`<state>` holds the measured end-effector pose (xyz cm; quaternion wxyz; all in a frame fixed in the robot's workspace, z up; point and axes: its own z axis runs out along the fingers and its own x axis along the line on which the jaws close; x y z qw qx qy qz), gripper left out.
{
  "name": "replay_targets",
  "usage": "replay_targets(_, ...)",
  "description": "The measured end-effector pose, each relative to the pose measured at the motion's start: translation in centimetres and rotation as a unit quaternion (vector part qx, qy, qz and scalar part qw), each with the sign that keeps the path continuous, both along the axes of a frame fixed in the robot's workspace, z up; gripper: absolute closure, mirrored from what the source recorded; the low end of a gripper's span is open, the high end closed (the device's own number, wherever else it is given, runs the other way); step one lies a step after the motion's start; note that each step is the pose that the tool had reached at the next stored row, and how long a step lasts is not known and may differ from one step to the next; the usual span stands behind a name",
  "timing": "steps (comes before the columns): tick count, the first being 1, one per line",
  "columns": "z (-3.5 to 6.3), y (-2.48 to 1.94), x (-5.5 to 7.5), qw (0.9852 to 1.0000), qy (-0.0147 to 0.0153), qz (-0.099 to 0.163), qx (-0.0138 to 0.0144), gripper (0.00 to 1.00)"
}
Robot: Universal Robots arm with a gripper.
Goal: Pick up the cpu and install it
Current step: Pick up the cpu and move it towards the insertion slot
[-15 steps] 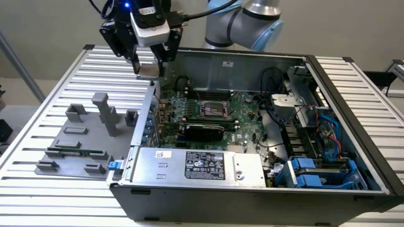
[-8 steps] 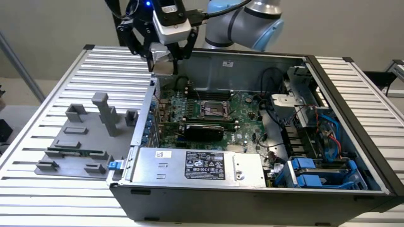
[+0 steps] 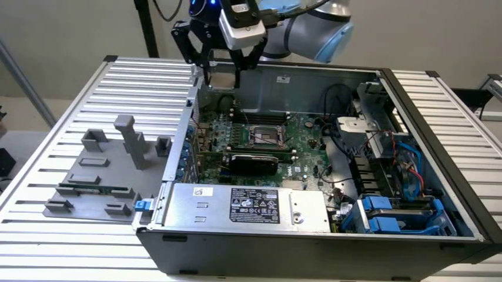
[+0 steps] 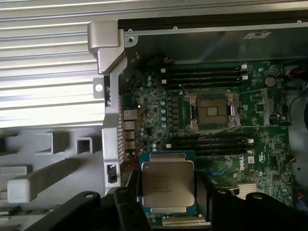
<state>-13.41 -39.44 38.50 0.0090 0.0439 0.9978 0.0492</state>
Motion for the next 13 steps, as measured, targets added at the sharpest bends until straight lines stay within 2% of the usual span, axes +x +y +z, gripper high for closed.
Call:
replay_targets(6, -0.36, 1.46, 2.4, 1.0, -0.0001, 0.0, -0.0014, 0.45)
replay_targets(13, -1.02, 3.35, 5.1, 1.0, -0.0012, 0.0, -0.0049, 0.45)
